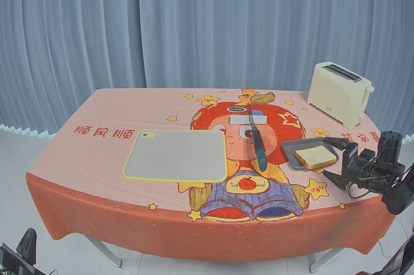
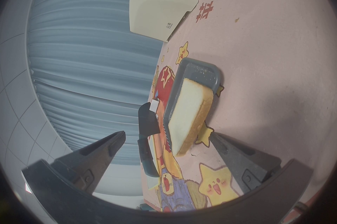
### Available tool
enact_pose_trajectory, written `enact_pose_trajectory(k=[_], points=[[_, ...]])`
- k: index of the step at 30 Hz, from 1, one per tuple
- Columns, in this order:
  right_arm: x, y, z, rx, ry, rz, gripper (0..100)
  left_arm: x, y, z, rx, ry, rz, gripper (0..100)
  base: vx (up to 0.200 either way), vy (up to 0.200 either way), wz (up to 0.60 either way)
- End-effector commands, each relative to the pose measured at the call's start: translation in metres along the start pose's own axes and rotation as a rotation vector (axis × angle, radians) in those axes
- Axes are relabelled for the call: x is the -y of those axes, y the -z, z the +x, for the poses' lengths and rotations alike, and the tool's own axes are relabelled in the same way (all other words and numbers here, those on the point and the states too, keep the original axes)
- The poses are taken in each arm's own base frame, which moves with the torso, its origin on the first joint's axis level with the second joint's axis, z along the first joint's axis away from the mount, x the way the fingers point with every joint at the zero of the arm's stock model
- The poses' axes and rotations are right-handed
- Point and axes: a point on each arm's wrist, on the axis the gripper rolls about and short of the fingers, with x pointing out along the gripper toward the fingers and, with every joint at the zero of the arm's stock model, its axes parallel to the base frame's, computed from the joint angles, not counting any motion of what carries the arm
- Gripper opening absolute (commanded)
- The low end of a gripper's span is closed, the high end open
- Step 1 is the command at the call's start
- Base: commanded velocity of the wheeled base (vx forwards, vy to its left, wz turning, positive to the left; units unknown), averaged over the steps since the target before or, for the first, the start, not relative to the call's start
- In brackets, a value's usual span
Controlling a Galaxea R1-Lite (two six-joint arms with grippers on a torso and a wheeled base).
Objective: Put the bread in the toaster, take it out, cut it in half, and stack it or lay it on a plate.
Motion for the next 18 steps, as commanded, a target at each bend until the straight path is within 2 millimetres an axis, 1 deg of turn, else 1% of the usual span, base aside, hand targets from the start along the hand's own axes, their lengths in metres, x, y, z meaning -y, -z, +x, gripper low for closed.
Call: enact_pose_trajectory(k=[1, 9, 14, 18], points=[[0.002, -0.004, 0.003, 0.009, 0.008, 0.006, 100, 0.000, 0.005, 0.001, -0.017, 0.000, 0.000, 0, 0.000, 0.000, 0.00], [-0.004, -0.009, 0.011, 0.024, -0.014, 0.021, 100, 0.000, 0.005, 0.001, -0.017, 0.000, 0.000, 0, 0.000, 0.000, 0.00], [-0.003, -0.012, 0.019, 0.023, -0.004, 0.027, 100, 0.000, 0.005, 0.001, -0.016, 0.000, 0.000, 0, 0.000, 0.000, 0.00], [-0.003, -0.014, 0.021, 0.026, -0.005, 0.028, 100, 0.000, 0.005, 0.001, -0.017, 0.000, 0.000, 0, 0.000, 0.000, 0.00]])
